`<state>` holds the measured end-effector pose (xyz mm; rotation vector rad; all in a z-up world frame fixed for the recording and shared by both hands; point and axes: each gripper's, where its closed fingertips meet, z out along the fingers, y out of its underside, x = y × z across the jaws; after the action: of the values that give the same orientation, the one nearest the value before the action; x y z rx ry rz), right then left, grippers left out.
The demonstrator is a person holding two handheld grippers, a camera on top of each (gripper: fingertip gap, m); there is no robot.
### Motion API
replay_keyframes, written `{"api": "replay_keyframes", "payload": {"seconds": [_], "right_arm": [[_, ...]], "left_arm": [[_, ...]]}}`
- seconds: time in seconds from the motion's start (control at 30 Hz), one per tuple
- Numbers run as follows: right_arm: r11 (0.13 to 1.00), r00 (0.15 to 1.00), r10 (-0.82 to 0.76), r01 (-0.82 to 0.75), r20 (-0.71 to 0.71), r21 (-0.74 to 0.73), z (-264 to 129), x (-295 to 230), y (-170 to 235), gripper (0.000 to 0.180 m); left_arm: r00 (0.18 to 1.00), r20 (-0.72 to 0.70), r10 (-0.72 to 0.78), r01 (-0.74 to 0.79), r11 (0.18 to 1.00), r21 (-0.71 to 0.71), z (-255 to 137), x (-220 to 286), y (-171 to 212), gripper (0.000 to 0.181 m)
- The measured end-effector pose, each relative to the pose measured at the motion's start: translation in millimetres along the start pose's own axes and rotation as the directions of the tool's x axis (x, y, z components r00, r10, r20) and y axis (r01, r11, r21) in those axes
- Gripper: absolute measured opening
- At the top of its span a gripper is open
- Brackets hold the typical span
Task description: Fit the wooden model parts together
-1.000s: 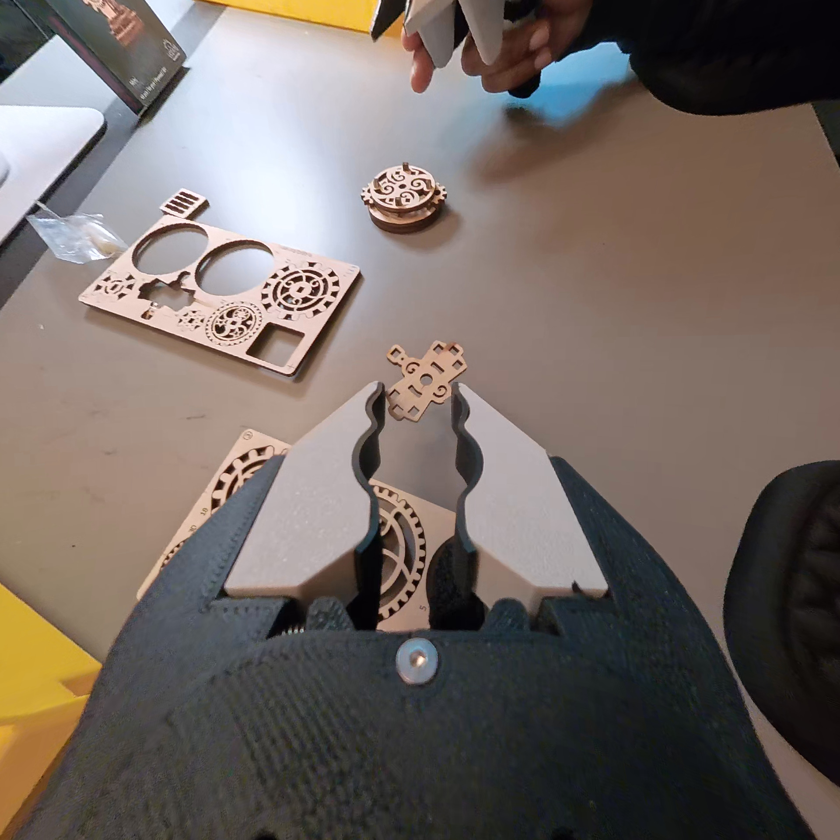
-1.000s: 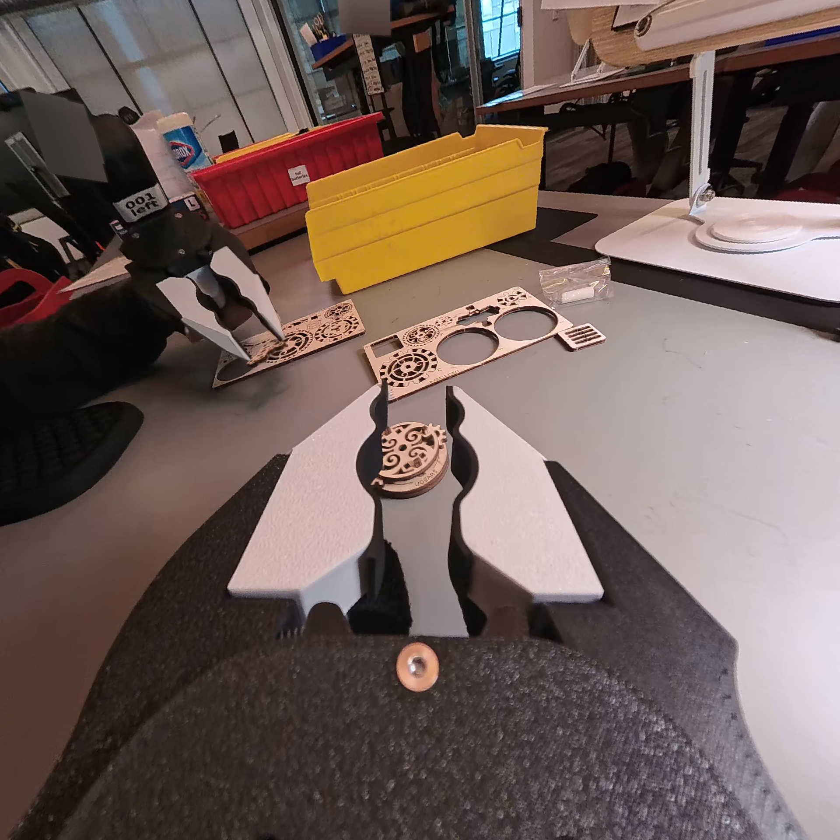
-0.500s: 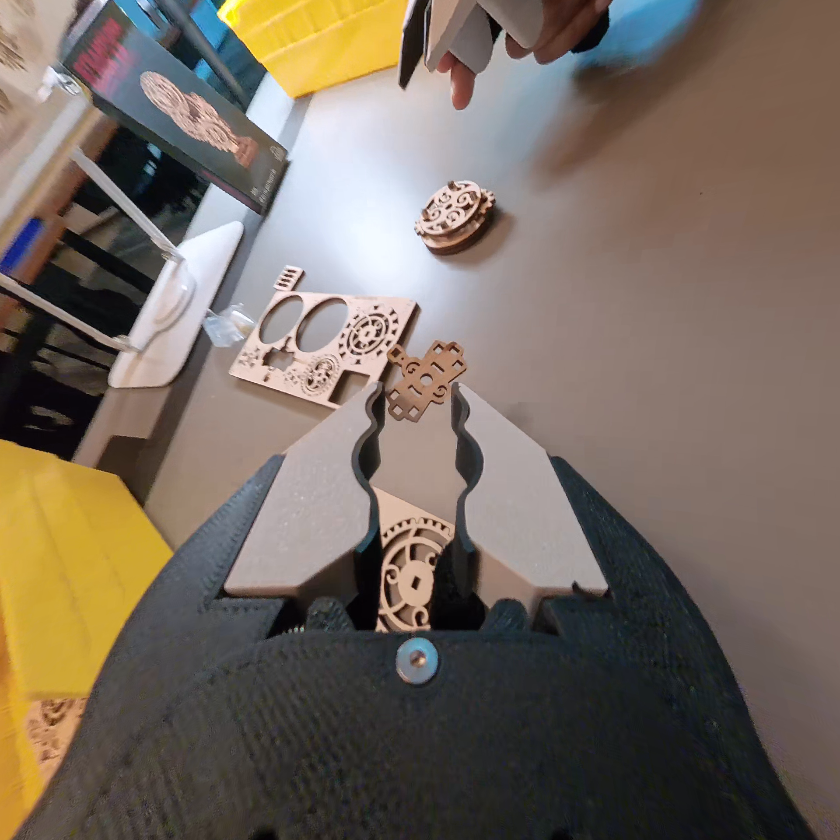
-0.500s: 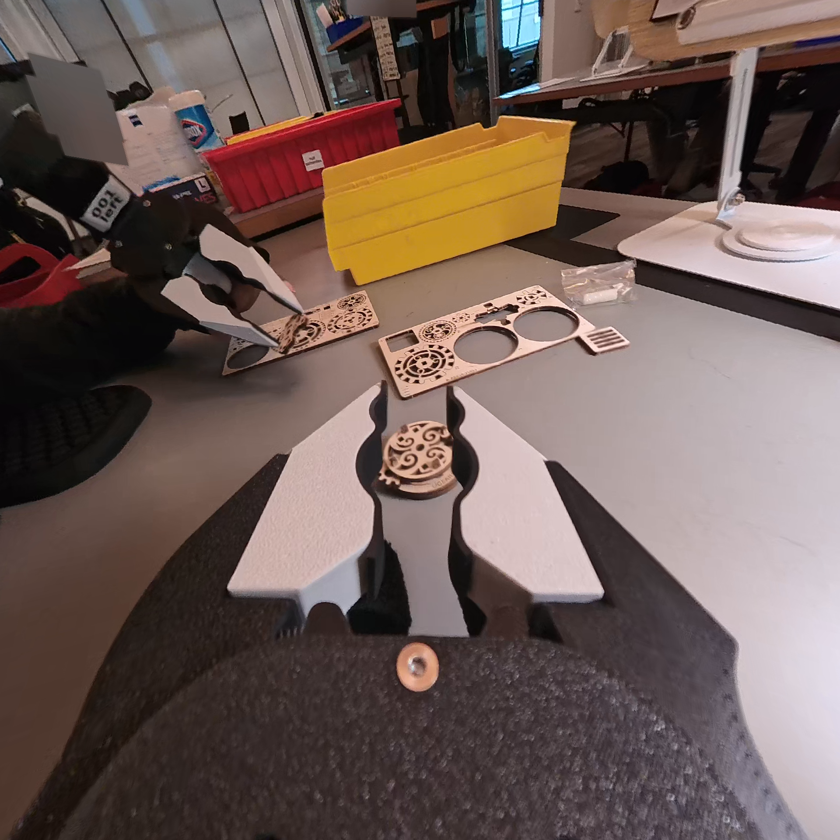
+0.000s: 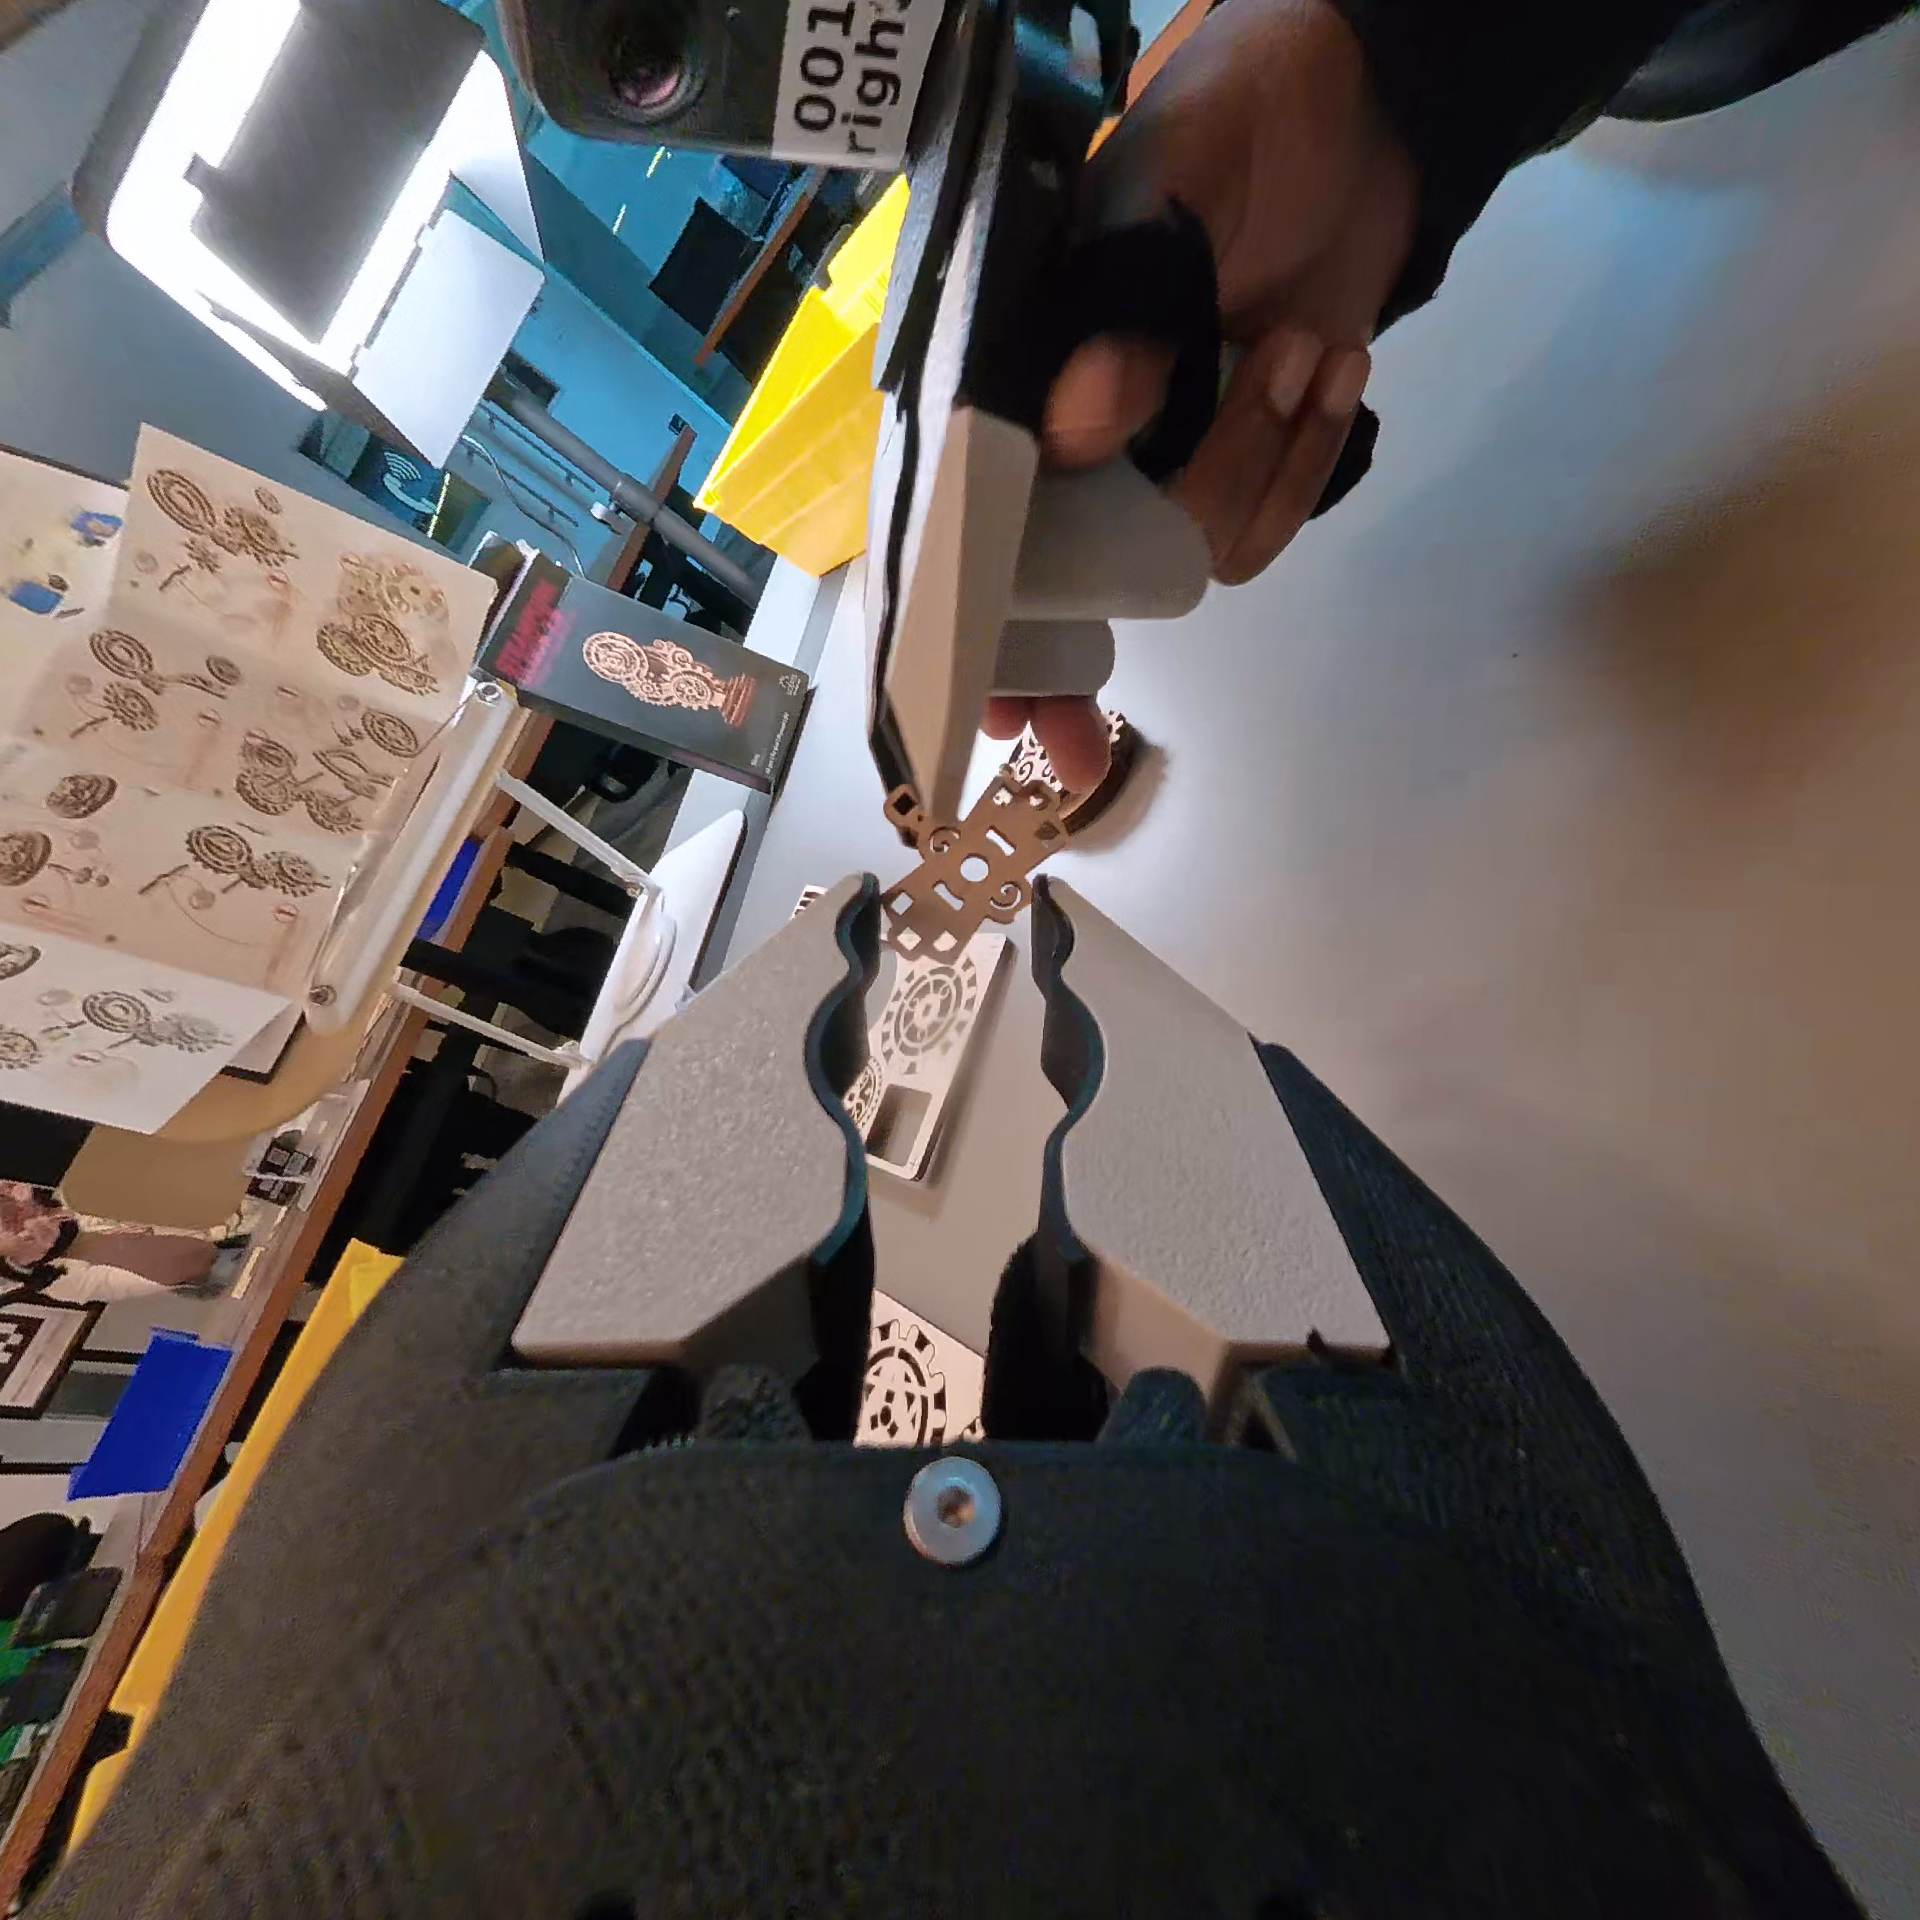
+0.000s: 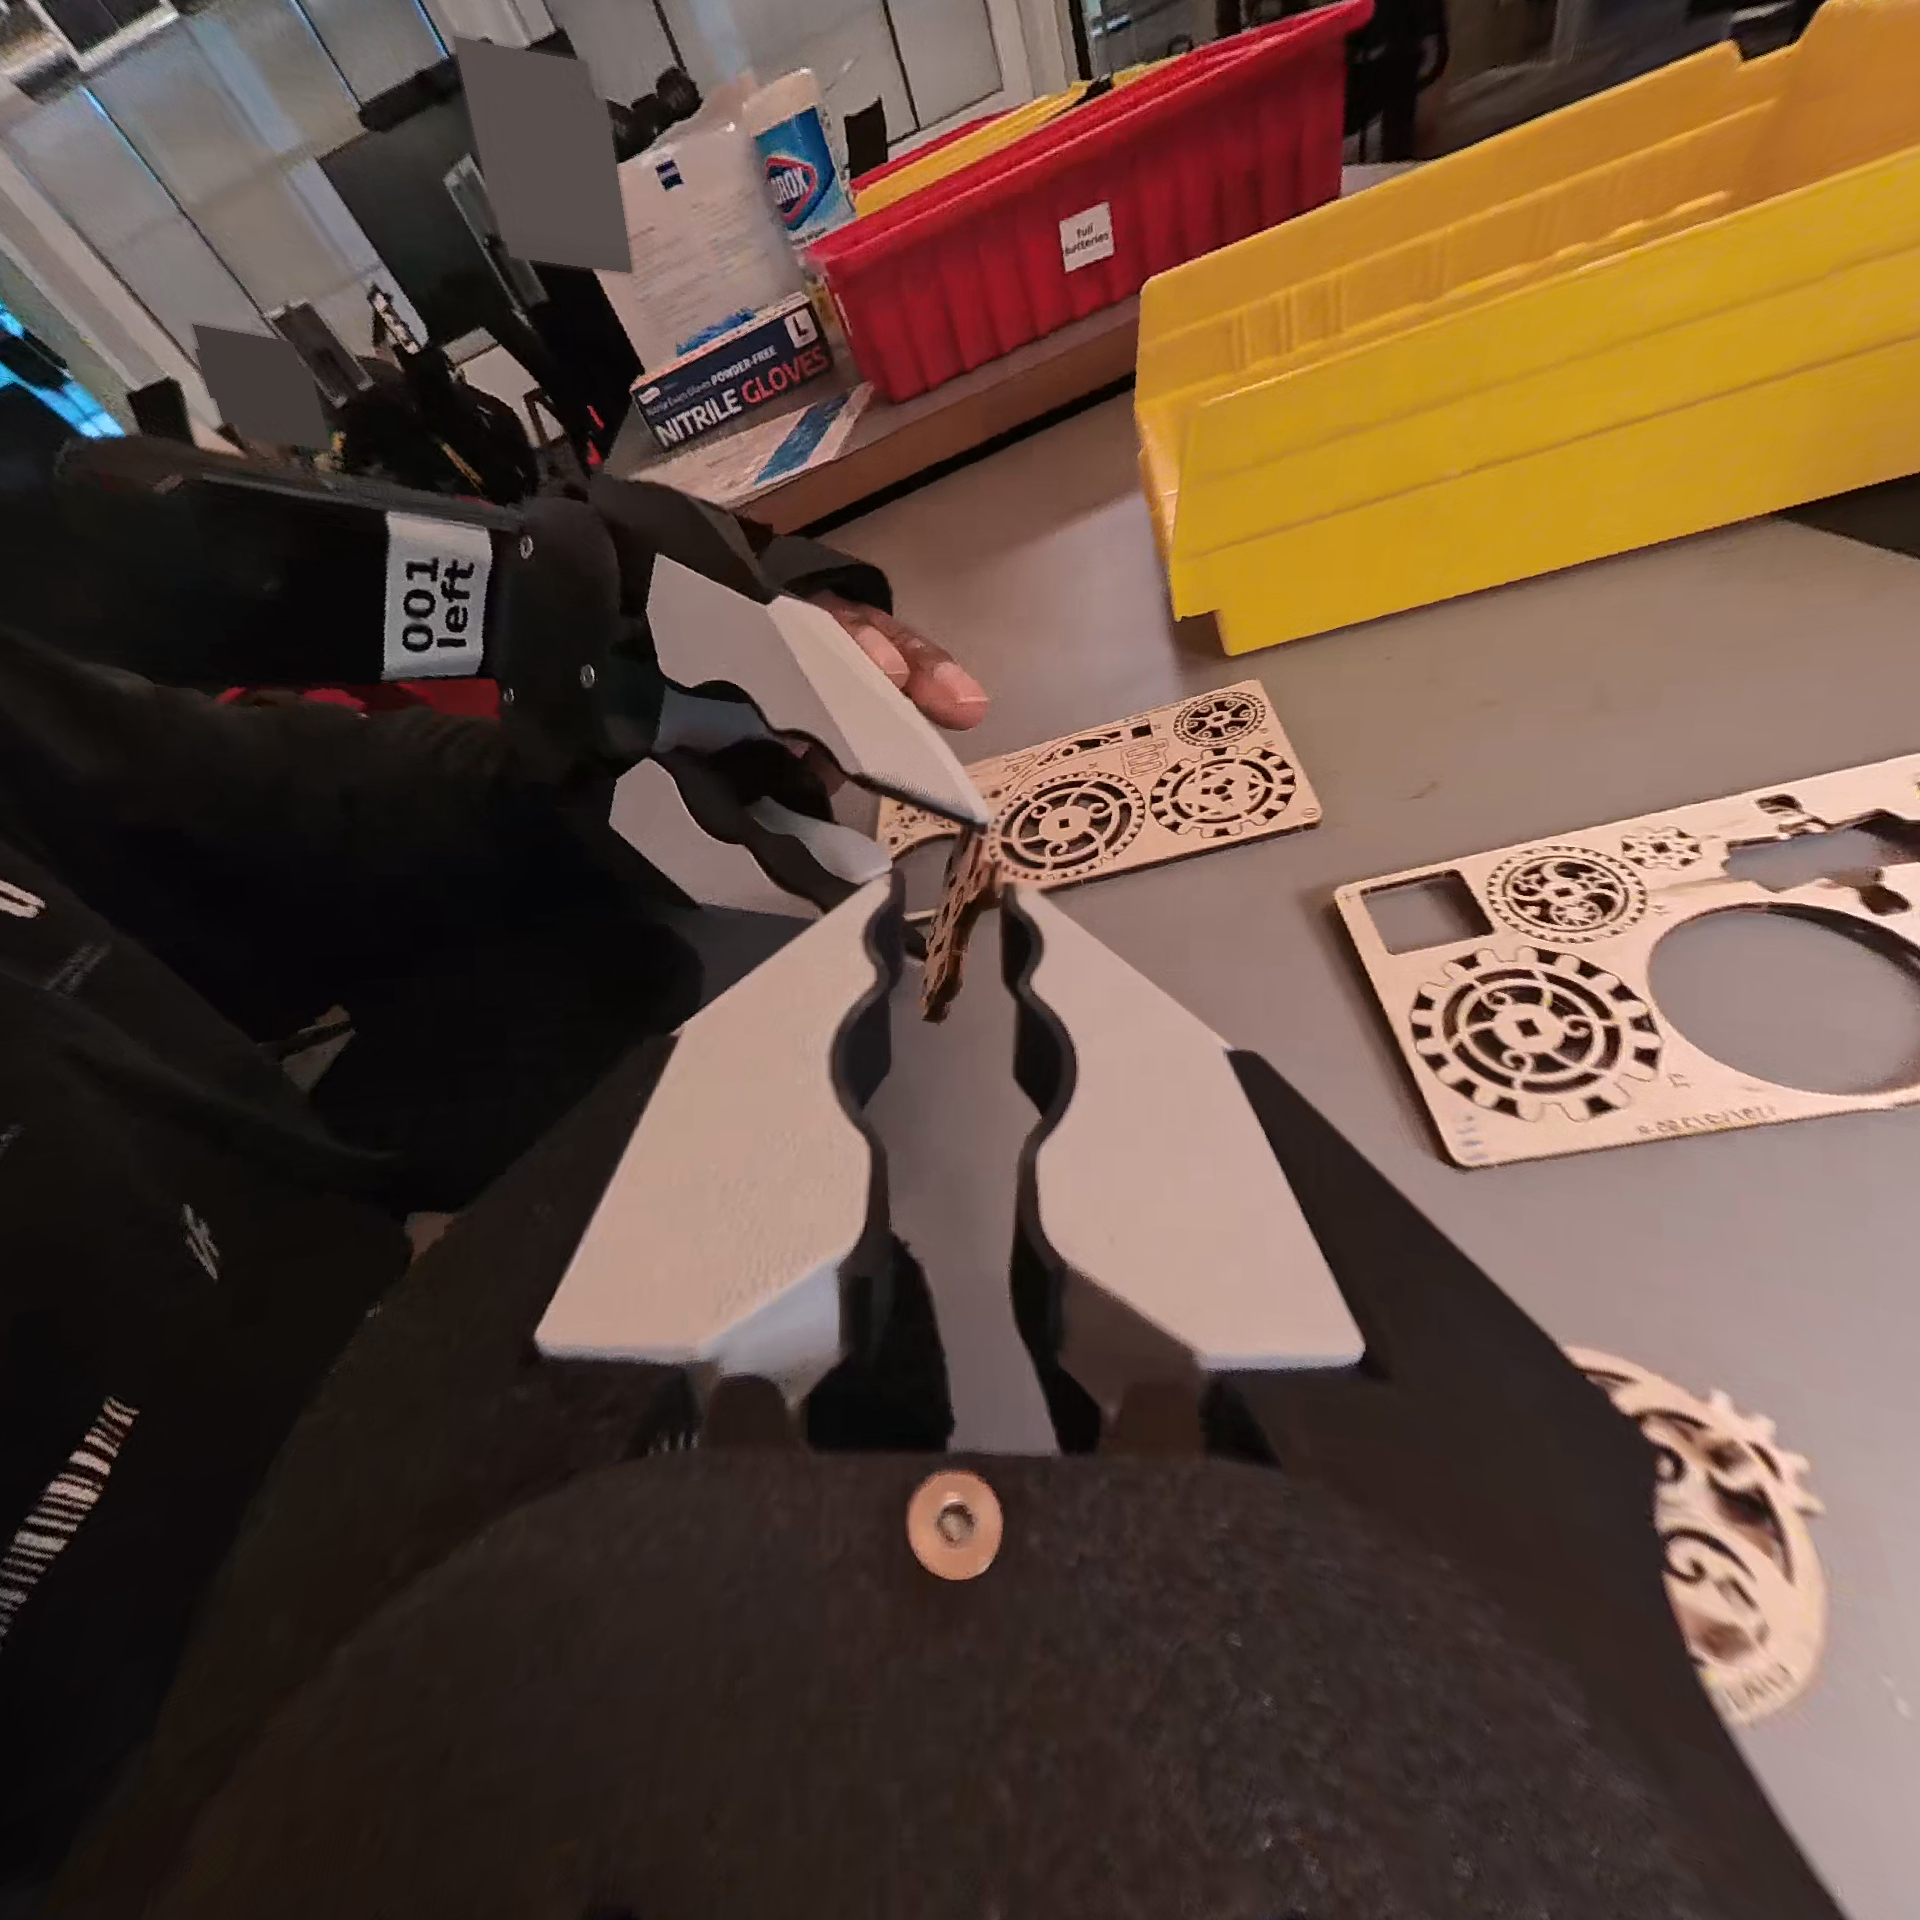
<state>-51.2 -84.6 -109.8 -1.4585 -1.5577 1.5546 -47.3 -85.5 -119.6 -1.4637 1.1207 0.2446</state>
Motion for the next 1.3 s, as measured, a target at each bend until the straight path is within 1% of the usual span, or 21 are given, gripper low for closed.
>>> {"api": "replay_keyframes", "payload": {"seconds": [0.03, 0.13, 0.17, 0.2, 0.23, 0.27, 0.33, 0.4, 0.43, 0.47, 0.5, 0.57, 0.63, 0.7, 0.77, 0.87, 1.1, 1.3], "right_arm": [[1.000, 1.000, 0.008, -0.008, 0.001, 0.011, 1.0, -0.2, -2.7, 0.006], [0.998, 0.998, 0.047, -0.048, 0.037, 0.040, 1.6, -2.0, -9.5, 0.002], [0.995, 0.997, 0.062, -0.066, 0.056, 0.073, 0.3, -3.1, -15.8, 0.001], [0.990, 0.995, 0.070, -0.079, 0.075, 0.120, -2.3, -3.5, -25.9, 0.001], [0.980, 0.993, 0.073, -0.089, 0.096, 0.177, -6.2, -3.6, -40.4, 0.001], [0.966, 0.992, 0.064, -0.090, 0.110, 0.245, -10.9, -2.4, -60.3, 0.001], [0.907, 0.993, 0.029, -0.073, 0.111, 0.415, -24.0, 3.3, -115.4, 0.001], [0.825, 0.986, -0.014, -0.081, 0.163, 0.559, -37.3, -2.0, -178.3, 0.001], [0.784, 0.980, -0.051, -0.079, 0.191, 0.616, -42.6, -7.9, -208.8, 0.001], [0.742, 0.976, -0.091, -0.068, 0.200, 0.667, -46.5, -13.1, -237.8, 0.002], [0.704, 0.972, -0.122, -0.059, 0.203, 0.708, -48.8, -17.6, -264.6, 0.001], [0.643, 0.958, -0.166, -0.074, 0.233, 0.762, -50.7, -27.8, -311.1, 0.001], [0.607, 0.950, -0.191, -0.083, 0.247, 0.790, -47.3, -35.3, -346.1, 0.001], [0.584, 0.950, -0.210, -0.068, 0.232, 0.809, -40.5, -39.9, -370.7, 0.001], [0.579, 0.950, -0.228, -0.044, 0.213, 0.814, -30.9, -44.2, -386.5, 0.001], [0.576, 0.951, -0.236, -0.031, 0.203, 0.817, -16.3, -49.1, -399.5, 0.002], [0.588, 0.952, -0.258, 0.017, 0.167, 0.809, 10.7, -63.1, -409.1, 0.001], [0.596, 0.947, -0.289, 0.064, 0.139, 0.800, 18.2, -74.8, -419.0, 0.002]], "left_arm": [[1.000, 0.004, 0.004, -0.004, 1.000, 0.003, -1.0, -0.3, -0.8, 0.027], [0.999, 0.036, -0.007, 0.006, 0.999, 0.041, -5.8, -7.0, -5.3, 0.028], [0.996, 0.062, -0.061, 0.056, 0.995, 0.085, -9.2, -14.9, -9.2, 0.032], [0.986, 0.074, -0.150, 0.138, 0.980, 0.143, -13.7, -24.4, -12.7, 0.042], [0.963, 0.060, -0.261, 0.245, 0.949, 0.196, -18.7, -34.2, -13.4, 0.045], [0.925, 0.036, -0.379, 0.360, 0.901, 0.241, -23.7, -44.9, -11.1, 0.047], [0.820, -0.019, -0.572, 0.551, 0.779, 0.300, -31.1, -63.2, 2.9, 0.046], [0.719, -0.067, -0.692, 0.673, 0.667, 0.321, -33.2, -71.3, 22.8, 0.042], [0.677, -0.081, -0.731, 0.712, 0.623, 0.324, -32.9, -72.9, 32.0, 0.042], [0.653, -0.085, -0.753, 0.734, 0.600, 0.318, -31.7, -72.8, 39.6, 0.041], [0.646, -0.079, -0.759, 0.741, 0.599, 0.303, -29.7, -71.6, 46.0, 0.040], [0.658, -0.063, -0.750, 0.733, 0.620, 0.279, -26.8, -68.2, 53.2, 0.038], [0.665, -0.058, -0.744, 0.728, 0.629, 0.274, -25.6, -66.4, 55.3, 0.037], [0.658, -0.070, -0.750, 0.736, 0.619, 0.274, -25.0, -65.4, 55.6, 0.036], [0.655, -0.075, -0.752, 0.739, 0.616, 0.274, -24.8, -64.5, 55.7, 0.035], [0.659, -0.076, -0.749, 0.736, 0.620, 0.272, -24.9, -64.1, 55.5, 0.034], [0.671, -0.073, -0.738, 0.726, 0.634, 0.265, -25.9, -64.0, 54.8, 0.031], [0.668, -0.067, -0.741, 0.723, 0.625, 0.295, -30.7, -69.6, 51.3, 0.031]]}}
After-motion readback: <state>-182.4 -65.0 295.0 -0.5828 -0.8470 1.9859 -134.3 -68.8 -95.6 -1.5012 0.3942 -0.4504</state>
